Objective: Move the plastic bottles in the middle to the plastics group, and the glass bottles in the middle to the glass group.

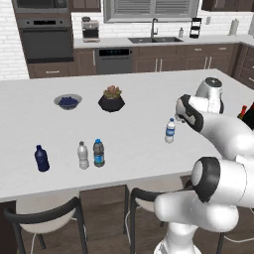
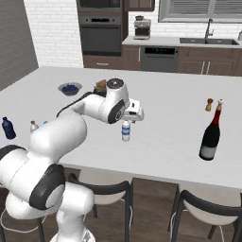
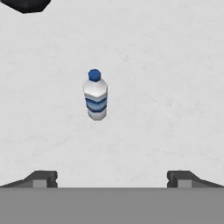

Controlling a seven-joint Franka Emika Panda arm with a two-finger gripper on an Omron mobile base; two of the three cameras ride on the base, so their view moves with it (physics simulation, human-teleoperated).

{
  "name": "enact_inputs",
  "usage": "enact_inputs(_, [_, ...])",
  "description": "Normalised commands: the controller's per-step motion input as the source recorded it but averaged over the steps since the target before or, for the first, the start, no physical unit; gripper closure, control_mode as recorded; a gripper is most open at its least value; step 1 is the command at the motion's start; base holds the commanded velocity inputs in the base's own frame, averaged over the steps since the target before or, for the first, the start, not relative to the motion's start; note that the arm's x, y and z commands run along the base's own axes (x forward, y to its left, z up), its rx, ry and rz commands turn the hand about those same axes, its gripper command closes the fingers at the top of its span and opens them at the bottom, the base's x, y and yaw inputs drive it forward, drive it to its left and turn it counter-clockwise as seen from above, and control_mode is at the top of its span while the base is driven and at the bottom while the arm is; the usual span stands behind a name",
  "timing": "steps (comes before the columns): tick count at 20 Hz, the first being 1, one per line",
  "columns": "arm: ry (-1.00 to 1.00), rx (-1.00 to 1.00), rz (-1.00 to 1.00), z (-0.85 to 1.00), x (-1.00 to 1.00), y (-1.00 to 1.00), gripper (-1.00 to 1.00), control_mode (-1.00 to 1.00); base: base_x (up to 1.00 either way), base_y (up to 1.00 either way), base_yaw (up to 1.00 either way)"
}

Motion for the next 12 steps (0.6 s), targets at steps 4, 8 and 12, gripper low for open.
enact_inputs(4, [0.14,-0.05,0.04,0.04,0.85,0.57,-1.00,-1.00,0.00,0.00,0.00])
enact_inputs(8, [0.00,0.00,0.01,0.00,0.47,0.00,-1.00,-1.00,0.00,0.00,0.00])
enact_inputs(12, [0.00,0.00,0.00,0.00,0.05,-0.12,-1.00,-1.00,0.00,0.00,0.00])
